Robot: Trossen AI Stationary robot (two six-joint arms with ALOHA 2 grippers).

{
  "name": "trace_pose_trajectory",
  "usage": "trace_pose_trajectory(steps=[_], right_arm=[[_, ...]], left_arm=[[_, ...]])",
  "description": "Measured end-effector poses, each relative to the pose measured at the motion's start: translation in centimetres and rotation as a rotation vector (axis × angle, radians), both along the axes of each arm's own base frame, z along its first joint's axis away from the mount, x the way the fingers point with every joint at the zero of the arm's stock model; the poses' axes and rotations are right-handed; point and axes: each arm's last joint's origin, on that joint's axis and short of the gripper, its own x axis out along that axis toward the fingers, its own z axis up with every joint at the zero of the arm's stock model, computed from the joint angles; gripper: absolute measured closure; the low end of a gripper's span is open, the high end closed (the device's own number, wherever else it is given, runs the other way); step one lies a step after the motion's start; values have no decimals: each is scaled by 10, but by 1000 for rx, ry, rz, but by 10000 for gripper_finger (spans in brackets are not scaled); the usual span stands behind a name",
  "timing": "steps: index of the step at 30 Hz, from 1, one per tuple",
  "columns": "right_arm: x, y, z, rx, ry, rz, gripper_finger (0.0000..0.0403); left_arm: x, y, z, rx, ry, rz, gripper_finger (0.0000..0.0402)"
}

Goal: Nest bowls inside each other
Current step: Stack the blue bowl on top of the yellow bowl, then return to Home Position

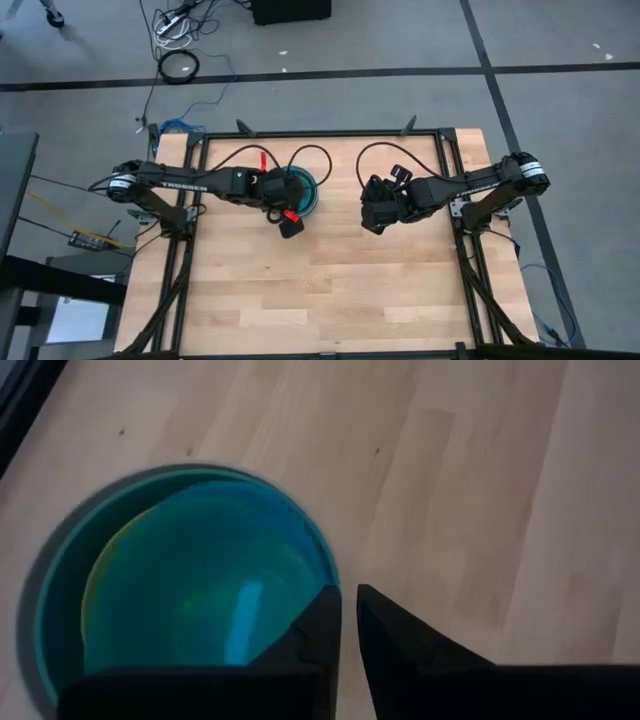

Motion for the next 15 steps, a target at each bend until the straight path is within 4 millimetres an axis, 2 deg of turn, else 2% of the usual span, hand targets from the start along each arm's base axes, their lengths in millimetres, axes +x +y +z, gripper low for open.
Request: trace_pose_trajectory(steps=[12,15], right_arm=[[0,0,0,-3,5,12,284],[4,1,1,-32,23,94,284]], left_arm=[[-3,-3,-3,-3,30,-1,357],[-4,-11,14,-8,-37,-36,357]])
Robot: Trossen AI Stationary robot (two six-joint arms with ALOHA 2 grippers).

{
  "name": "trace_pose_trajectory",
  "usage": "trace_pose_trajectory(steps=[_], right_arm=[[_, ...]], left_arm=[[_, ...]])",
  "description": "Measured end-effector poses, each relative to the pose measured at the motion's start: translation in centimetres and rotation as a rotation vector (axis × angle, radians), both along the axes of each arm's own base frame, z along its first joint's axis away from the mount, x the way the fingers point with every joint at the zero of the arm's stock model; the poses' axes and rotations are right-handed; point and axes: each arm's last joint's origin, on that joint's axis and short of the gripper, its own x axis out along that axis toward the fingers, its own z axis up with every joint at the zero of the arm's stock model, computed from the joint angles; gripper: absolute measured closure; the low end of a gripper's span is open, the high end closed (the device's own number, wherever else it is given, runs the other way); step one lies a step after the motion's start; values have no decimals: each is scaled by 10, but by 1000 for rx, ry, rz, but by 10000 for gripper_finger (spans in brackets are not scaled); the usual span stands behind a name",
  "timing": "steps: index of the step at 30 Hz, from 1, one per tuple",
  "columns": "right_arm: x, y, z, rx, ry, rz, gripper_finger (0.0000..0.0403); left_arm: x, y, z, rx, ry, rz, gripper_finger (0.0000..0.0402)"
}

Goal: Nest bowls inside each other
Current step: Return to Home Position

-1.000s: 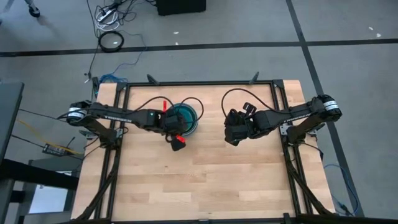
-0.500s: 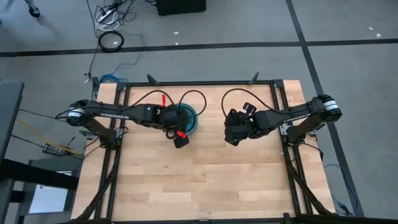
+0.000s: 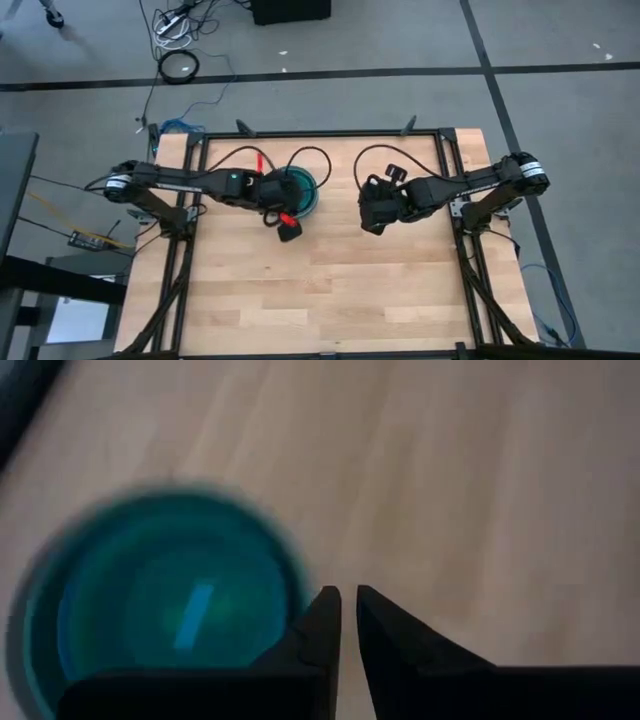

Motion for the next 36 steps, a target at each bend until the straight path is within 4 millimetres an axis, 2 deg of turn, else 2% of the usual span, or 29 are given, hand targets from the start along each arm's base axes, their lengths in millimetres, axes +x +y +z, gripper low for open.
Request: trace_pose_trajectory(steps=[6,8,10,13,15,18,20,22,27,30,33,36], right_arm=[[13,8,6,-35,-85,127,284],[18,14,9,-62,-104,212,284],[30,19,19,-51,-229,311,284],[45,23,49,53,-492,650,284],[48,17,74,83,-685,883,284],[39,-8,126,57,-944,968,284],[23,-29,161,29,-1041,990,284],[4,-45,187,27,-1072,1006,284],[-51,-66,224,13,-1045,950,284],[-83,-69,233,-22,-1050,912,284],[-104,-68,227,-15,-1031,895,284],[-119,-65,214,8,-1016,885,284]], left_arm=[[-18,-31,83,106,-292,-253,357],[-32,-42,112,167,-393,-365,357],[-50,-47,141,220,-490,-439,357],[-77,-44,173,261,-670,-451,357],[-90,-39,193,317,-824,-448,357],[-106,-23,216,376,-1004,-405,357],[-112,-9,222,420,-1031,-382,357],[-117,2,220,435,-993,-343,357],[-133,28,208,429,-832,-227,357],[-150,32,209,423,-859,-217,357],[-167,31,204,409,-881,-222,357],[-185,29,190,375,-895,-213,357]])
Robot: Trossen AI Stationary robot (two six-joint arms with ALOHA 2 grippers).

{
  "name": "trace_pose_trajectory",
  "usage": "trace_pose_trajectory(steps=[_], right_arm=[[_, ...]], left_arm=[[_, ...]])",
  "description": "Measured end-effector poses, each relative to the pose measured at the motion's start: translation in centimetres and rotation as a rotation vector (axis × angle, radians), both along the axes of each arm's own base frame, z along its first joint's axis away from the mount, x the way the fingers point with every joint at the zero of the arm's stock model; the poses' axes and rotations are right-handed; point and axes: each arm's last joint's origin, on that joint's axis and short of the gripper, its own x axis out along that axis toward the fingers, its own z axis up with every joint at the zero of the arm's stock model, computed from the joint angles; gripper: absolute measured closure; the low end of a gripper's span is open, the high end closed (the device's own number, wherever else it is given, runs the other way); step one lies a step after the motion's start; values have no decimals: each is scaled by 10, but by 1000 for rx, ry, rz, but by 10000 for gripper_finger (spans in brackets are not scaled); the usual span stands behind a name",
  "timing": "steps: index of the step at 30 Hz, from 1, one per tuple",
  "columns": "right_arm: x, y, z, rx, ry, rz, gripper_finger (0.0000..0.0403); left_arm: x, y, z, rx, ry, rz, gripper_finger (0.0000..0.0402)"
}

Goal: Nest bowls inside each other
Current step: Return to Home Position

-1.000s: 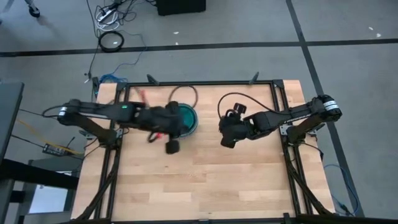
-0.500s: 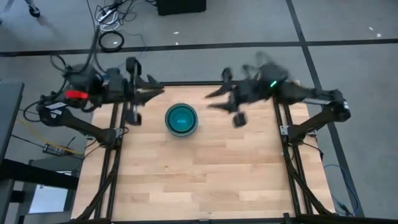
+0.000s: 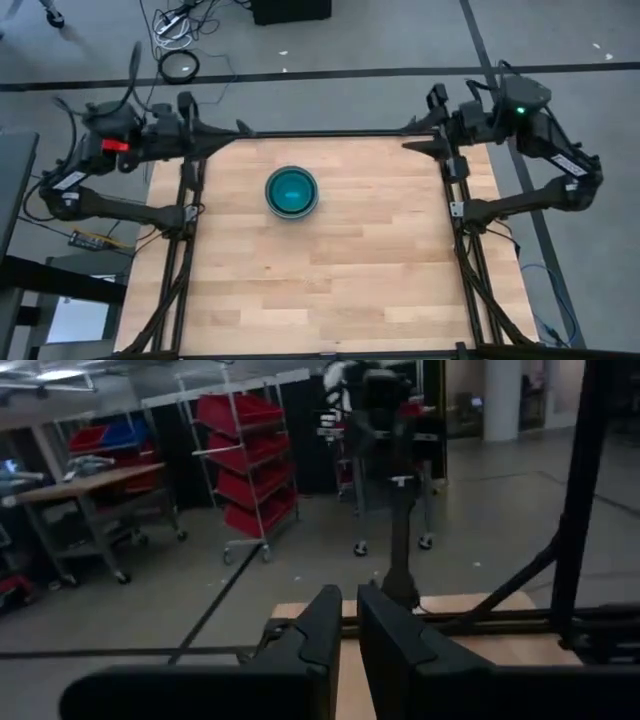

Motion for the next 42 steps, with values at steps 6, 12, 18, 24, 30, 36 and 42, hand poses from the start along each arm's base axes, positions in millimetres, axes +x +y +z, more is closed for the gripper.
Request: trace_pose_trajectory(steps=[6,12,18,24,30,36,42], right_arm=[[-31,7,-36,32,-49,-3,284],[-41,10,-97,102,-118,13,284],[-33,7,-160,206,-94,-9,284],[-49,11,-170,236,-170,10,284],[-85,19,-166,178,-234,23,284],[-95,21,-188,217,-207,0,284],[-94,21,-217,234,-251,16,284]], left_arm=[[-42,-7,-52,-86,-129,-19,357],[-50,-9,-123,-140,-260,-81,357],[-42,-8,-180,-198,-277,-101,357],[-54,-10,-191,-195,-346,-110,357],[-78,-14,-191,-160,-373,-108,357],[-73,-12,-207,-213,-294,-77,357],[-66,-11,-219,-227,-288,-78,357]])
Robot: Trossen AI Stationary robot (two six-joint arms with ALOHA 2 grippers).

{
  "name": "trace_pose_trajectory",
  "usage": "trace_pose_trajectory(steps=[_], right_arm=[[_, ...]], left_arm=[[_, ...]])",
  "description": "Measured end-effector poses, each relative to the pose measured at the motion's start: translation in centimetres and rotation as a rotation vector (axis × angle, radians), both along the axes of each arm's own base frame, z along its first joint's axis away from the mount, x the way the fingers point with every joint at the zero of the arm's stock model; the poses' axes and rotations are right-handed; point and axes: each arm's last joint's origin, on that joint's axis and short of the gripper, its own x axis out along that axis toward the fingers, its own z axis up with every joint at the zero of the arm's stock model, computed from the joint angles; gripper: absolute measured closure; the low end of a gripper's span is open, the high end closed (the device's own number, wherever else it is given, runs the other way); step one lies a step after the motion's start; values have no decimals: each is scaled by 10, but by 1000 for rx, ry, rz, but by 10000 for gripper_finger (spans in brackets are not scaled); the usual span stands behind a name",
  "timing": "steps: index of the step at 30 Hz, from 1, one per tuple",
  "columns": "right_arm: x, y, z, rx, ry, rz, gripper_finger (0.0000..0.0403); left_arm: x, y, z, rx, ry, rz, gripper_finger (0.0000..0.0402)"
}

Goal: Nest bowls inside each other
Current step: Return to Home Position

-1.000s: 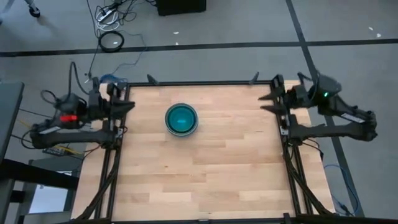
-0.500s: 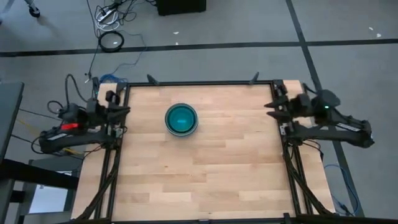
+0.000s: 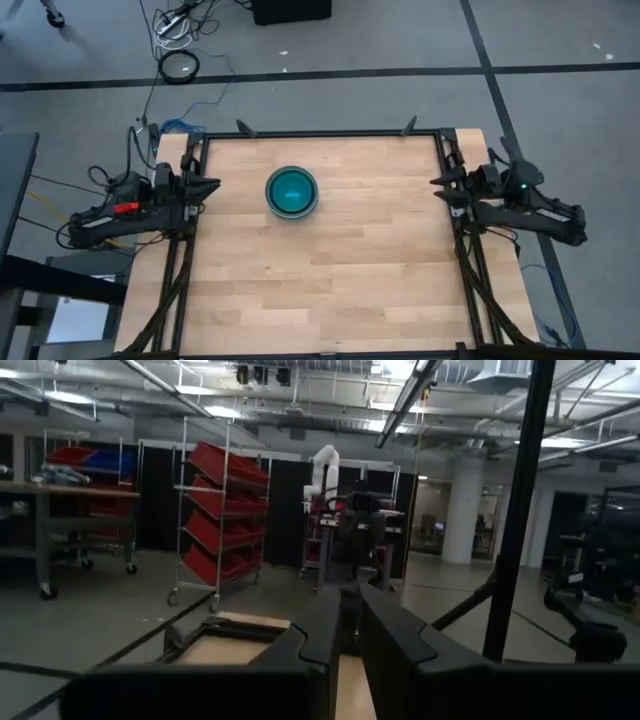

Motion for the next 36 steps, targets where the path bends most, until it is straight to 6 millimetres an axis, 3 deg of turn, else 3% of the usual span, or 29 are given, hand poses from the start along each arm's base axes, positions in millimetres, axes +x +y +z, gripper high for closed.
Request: trace_pose_trajectory(steps=[10,24,31,36], right_arm=[[12,-3,-47,35,-16,14,284],[28,-7,-96,29,132,-13,284],[32,-8,-118,45,269,-28,284],[33,-9,-122,41,306,-39,284]], left_arm=[[20,3,-35,-13,26,-9,357],[42,4,-93,-8,79,-83,357],[43,4,-103,-22,173,-81,357],[44,4,-108,-29,228,-80,357]])
